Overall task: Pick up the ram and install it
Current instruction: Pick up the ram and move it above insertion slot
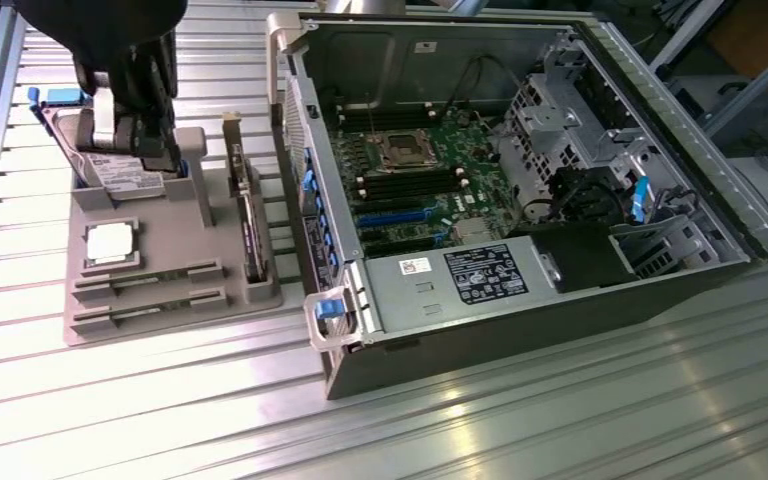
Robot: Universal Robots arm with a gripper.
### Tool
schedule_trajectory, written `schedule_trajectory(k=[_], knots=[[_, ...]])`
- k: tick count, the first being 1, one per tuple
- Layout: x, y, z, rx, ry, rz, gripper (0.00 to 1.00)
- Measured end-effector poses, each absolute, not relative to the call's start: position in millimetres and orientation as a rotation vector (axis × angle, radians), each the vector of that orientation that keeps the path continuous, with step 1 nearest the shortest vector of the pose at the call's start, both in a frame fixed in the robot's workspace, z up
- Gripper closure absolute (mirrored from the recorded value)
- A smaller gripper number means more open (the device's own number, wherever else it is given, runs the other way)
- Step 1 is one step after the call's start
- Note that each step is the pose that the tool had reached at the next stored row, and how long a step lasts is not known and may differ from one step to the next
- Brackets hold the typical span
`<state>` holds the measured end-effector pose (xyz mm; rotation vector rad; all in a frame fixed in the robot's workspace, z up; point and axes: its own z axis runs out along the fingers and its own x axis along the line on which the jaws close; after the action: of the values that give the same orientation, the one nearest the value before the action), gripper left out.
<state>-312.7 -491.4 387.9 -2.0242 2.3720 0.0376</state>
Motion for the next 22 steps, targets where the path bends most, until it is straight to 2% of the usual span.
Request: schedule_trajectory(k=[11,12,13,14,15,22], knots=[[-312.7,-491.4,387.4,-2.156,2.255,0.040,0.89],[-312.7,-491.4,387.4,-2.156,2.255,0.040,0.77],[-312.6,-491.4,387.4,-2.156,2.255,0.040,0.71],[-312.6,-491.4,387.4,-2.156,2.255,0.040,0.71],[-312.6,-491.4,387.4,-2.156,2.255,0.040,0.64],[-312.8,-491.5,373.9,-2.157,2.254,0.040,0.64]])
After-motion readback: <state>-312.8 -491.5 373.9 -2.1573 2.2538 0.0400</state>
